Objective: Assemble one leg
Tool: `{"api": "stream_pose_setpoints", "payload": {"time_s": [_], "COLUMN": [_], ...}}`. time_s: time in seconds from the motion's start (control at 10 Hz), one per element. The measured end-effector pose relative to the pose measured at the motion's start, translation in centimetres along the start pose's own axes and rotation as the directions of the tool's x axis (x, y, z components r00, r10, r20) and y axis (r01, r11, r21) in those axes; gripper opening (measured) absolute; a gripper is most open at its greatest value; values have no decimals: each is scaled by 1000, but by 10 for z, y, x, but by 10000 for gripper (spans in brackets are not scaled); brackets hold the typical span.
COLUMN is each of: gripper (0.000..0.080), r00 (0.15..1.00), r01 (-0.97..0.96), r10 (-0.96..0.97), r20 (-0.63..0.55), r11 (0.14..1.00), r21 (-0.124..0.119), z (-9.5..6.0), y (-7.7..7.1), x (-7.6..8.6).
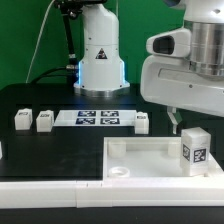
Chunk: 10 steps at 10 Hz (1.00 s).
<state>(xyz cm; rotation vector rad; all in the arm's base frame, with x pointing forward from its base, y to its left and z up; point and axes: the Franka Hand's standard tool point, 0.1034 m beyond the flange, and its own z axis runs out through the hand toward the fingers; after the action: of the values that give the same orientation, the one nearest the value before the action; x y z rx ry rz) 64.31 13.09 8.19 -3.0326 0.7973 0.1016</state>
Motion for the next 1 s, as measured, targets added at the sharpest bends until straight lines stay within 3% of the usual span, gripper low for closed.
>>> {"api": "stream_pose_setpoints", "payload": {"time_s": [0.4,0.6,0.8,1.0], "gripper": [649,649,649,649], "r00": [933,838,750,752], "r01": [360,546,661,659], "r10": [-360,-546,-661,-660], "r20": [-2,-1,3,3], "r11": [933,838,750,751], "r21": [-5,-20,-31,-31], "z": [0,0,0,0], "y": [4,6,8,8], "x": [4,5,7,7]}}
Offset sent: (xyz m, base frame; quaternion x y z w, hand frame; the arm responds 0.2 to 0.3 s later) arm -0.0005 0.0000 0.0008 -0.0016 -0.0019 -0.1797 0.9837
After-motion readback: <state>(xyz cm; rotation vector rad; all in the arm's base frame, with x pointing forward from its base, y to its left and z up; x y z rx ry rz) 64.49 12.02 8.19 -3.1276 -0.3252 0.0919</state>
